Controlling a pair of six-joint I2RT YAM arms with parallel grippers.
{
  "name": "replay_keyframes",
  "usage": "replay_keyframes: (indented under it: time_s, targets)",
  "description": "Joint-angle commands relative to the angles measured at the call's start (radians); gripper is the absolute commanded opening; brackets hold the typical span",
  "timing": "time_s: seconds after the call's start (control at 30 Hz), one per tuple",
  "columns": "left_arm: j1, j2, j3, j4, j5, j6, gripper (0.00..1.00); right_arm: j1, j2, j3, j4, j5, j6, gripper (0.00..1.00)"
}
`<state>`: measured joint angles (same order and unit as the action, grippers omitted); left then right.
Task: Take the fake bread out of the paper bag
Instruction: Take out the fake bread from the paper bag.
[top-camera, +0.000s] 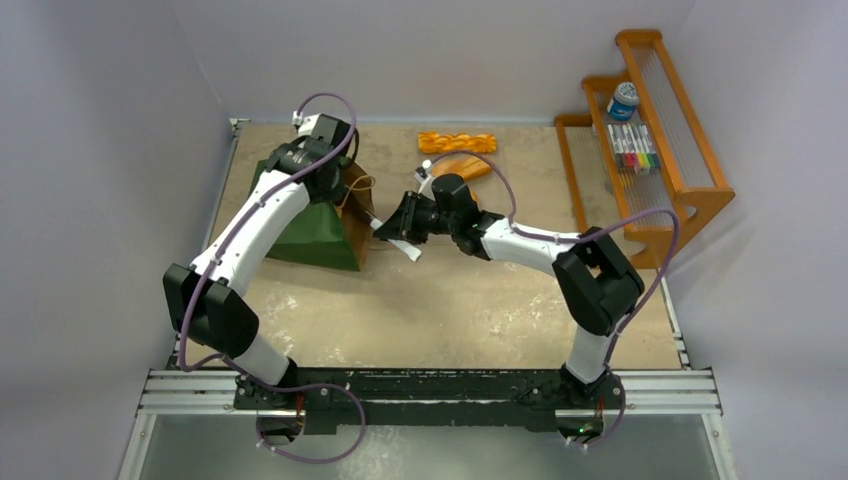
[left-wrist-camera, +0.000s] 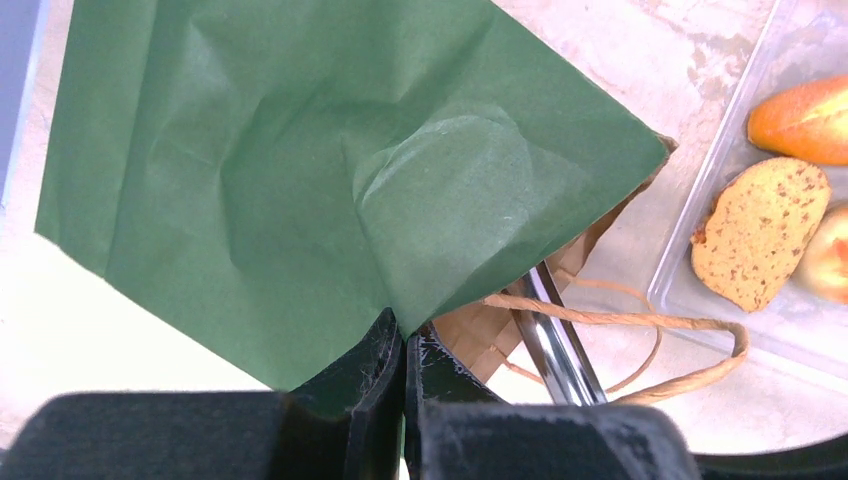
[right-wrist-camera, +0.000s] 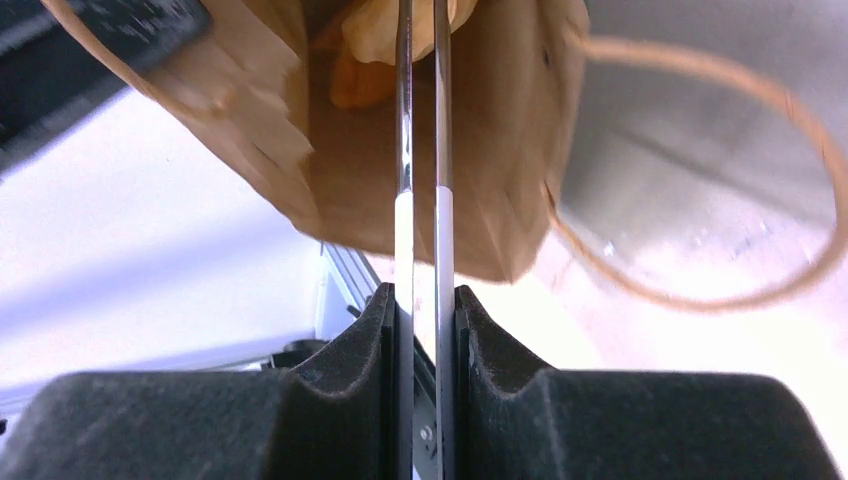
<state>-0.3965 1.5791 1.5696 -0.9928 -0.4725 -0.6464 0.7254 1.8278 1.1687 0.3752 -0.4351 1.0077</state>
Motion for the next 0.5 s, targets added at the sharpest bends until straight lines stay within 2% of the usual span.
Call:
replay_keyframes:
  time_s: [0.0, 0.47]
  targets:
    - [0.015, -0.035, 0.063, -0.004, -0.054, -0.017, 0.0, -0.011, -0.107, -0.066, -0.027, 0.026, -0.065, 0.0]
    - [0.023, -0.08, 0.021, -0.019, -0.067, -0.025, 0.0, -0.02, -0.278, -0.168, -0.088, 0.042, -0.108, 0.0]
